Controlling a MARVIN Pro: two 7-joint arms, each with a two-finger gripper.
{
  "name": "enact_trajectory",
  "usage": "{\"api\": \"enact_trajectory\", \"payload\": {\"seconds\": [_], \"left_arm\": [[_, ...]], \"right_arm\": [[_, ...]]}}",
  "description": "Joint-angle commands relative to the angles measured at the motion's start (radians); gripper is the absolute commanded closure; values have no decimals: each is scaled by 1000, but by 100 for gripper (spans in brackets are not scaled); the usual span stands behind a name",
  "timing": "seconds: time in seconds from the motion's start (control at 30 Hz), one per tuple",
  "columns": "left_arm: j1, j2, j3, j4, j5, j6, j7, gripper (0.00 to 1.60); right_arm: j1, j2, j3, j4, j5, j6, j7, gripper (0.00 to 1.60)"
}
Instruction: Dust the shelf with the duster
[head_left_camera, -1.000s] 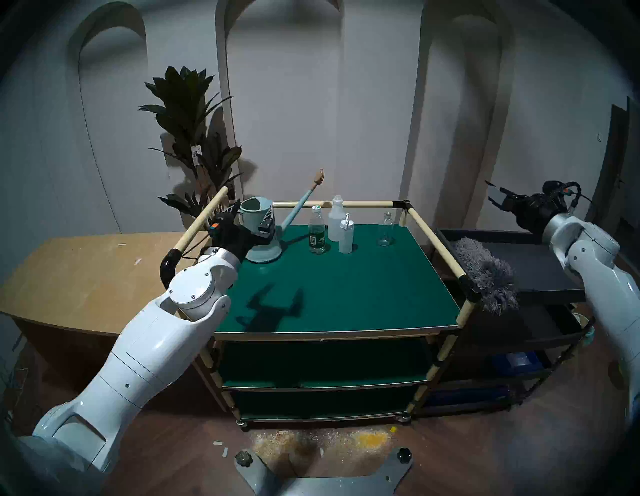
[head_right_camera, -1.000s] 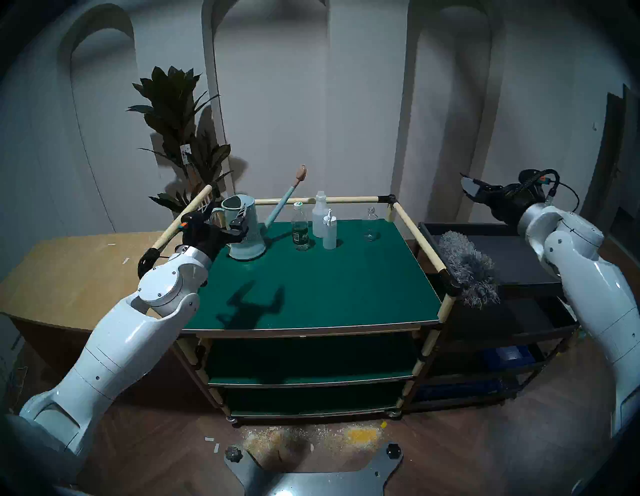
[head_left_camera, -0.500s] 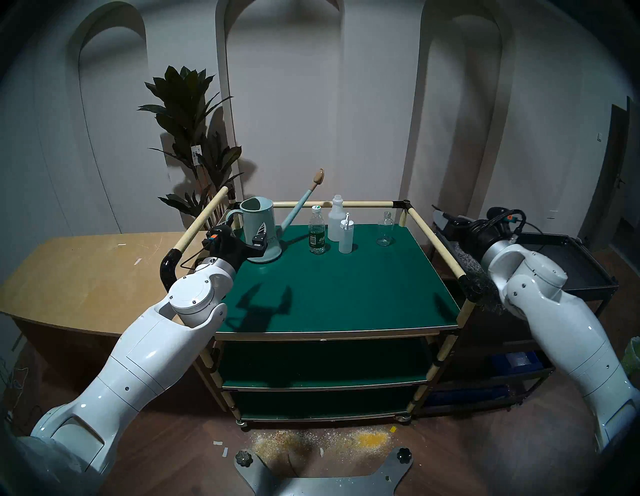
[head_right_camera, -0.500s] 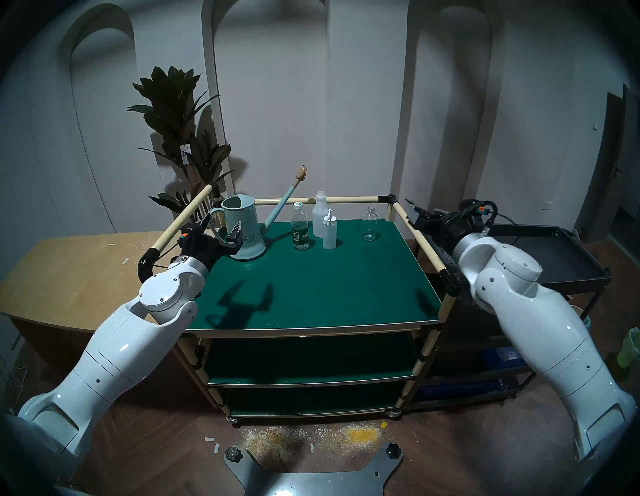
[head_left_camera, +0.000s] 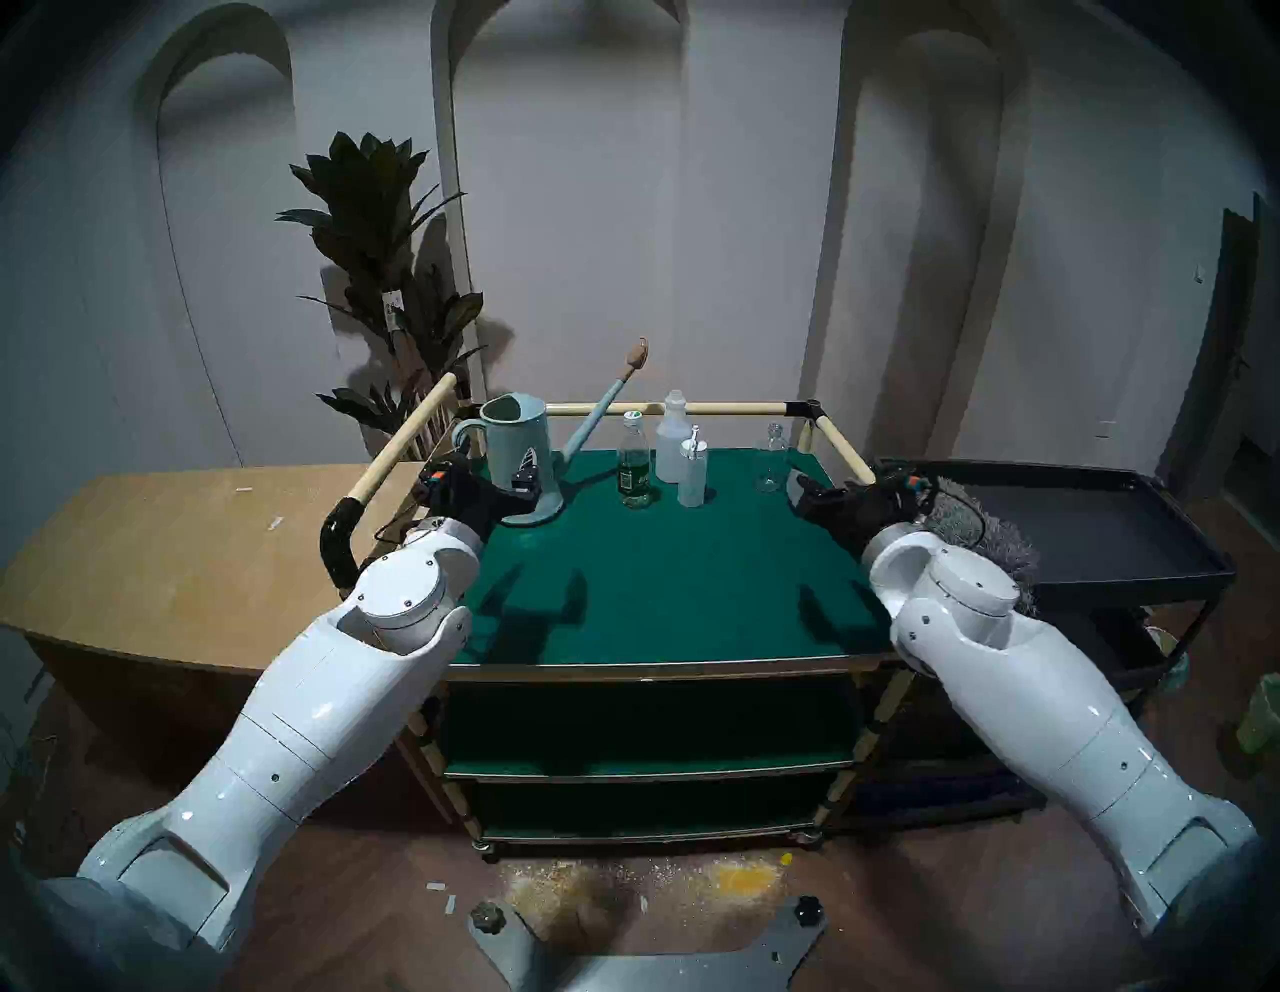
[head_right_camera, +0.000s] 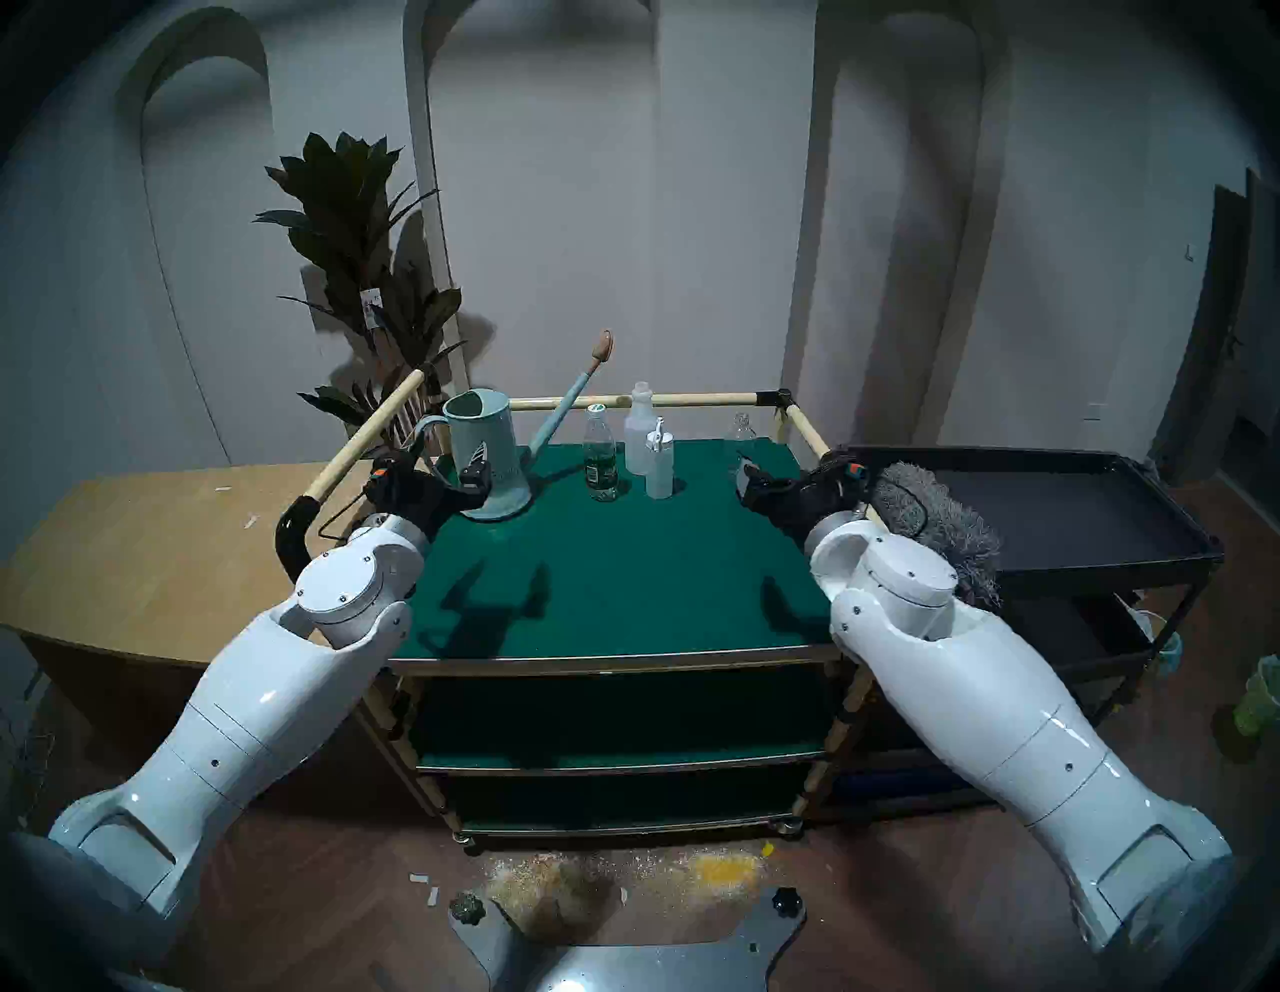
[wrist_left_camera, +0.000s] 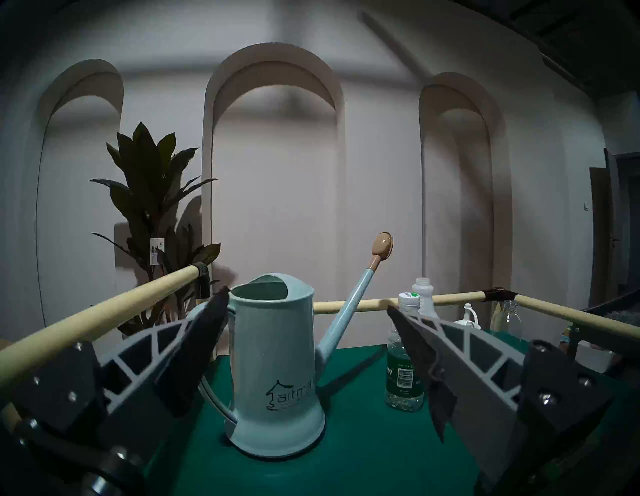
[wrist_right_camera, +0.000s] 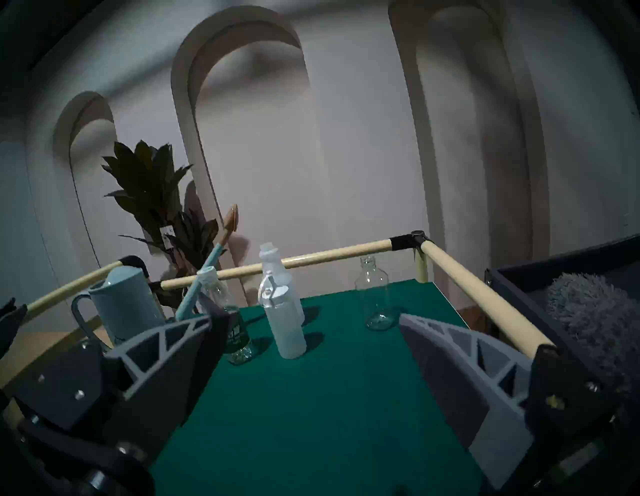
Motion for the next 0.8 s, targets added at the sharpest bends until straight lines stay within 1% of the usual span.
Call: {"api": "enact_trajectory", "payload": {"seconds": [0.0, 0.07, 0.17, 0.2, 0.23, 0.3, 0.33, 0.4, 0.47, 0.5, 0.53, 0.57, 0.67, 0.7, 0.73, 0.77], "left_arm": [[1, -8, 2, 16, 6, -17, 3, 0], [3, -11, 4, 19, 8, -22, 5, 0], [7, -17, 5, 18, 6, -29, 7, 0], [8, -19, 7, 17, 8, -32, 7, 0], [10, -21, 9, 17, 10, -34, 8, 0], [13, -26, 14, 14, 11, -39, 8, 0], [14, -28, 17, 12, 12, -39, 7, 0], [14, -34, 24, 11, 13, -39, 6, 0], [12, -39, 31, 12, 18, -40, 7, 0], [11, -42, 34, 14, 20, -41, 8, 0], [9, -45, 36, 16, 22, -40, 9, 0], [6, -47, 39, 19, 24, -40, 11, 0], [-6, -56, 44, 31, 35, -41, 20, 0], [-10, -58, 45, 35, 38, -41, 21, 0], [-14, -59, 46, 39, 42, -41, 24, 0], [-18, -60, 46, 42, 45, -43, 25, 0]], "right_arm": [[108, -109, -68, 60, -110, -32, -43, 0], [131, -139, -78, 95, -158, -35, -49, 0], [160, -174, -76, 145, -206, -35, -41, 0], [174, -178, -76, 165, -215, -31, -27, 0], [174, -189, -65, 179, -229, -35, -20, 0], [194, -209, -46, 217, -220, -20, 8, 0], [202, -219, -31, 234, -184, -6, 29, 0], [228, -227, -18, 283, -165, 10, 66, 0], [232, -234, 2, 314, -151, 23, 98, 0], [256, -238, 2, 350, -136, 32, 130, 0], [255, -240, 10, 358, -119, 45, 135, 0], [274, -240, 10, 385, -105, 58, 163, 0], [295, -237, 16, 428, -76, 95, 209, 0], [314, -232, 8, 453, -69, 104, 238, 0], [314, -229, 8, 454, -65, 117, 245, 0], [329, -223, -2, 473, -57, 123, 270, 0]]}}
